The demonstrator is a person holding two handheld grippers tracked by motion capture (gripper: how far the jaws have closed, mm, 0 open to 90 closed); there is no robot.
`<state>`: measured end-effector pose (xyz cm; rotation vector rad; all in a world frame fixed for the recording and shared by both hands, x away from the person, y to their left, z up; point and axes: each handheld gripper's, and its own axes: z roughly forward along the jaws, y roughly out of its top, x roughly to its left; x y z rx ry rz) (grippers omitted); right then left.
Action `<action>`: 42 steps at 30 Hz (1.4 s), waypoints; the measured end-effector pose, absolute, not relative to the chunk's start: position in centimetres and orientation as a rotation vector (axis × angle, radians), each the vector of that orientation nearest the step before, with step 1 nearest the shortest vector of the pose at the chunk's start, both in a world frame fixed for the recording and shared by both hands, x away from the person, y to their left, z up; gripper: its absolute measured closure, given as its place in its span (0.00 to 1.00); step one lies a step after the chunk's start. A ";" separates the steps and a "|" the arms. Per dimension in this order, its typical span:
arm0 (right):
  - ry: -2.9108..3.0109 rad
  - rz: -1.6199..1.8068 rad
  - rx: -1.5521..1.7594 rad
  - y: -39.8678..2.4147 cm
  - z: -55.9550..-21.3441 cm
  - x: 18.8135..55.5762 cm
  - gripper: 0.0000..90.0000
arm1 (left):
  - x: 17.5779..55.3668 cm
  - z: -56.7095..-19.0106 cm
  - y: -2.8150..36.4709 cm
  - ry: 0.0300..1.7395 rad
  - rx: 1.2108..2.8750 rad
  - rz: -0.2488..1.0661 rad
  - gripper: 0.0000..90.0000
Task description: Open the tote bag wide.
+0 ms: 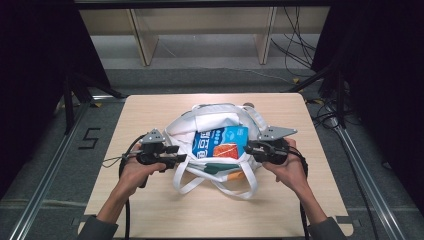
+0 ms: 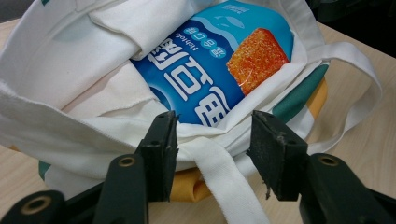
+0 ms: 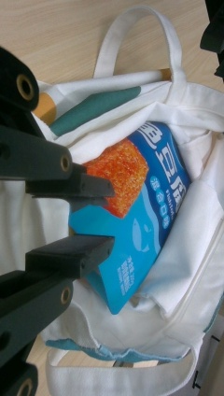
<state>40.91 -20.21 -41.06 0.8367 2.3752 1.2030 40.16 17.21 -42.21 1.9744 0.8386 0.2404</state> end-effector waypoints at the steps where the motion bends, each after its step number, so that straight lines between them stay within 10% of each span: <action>1: 2.366 1.209 0.824 -20.3 -41.0 40.9 0.76 | 40.1 -42.2 17.3 0.831 1.975 0.246 0.54; 42: 2.249 1.247 0.952 -23.5 -40.7 38.2 0.44 | 37.9 -42.4 18.7 0.875 1.949 0.257 0.33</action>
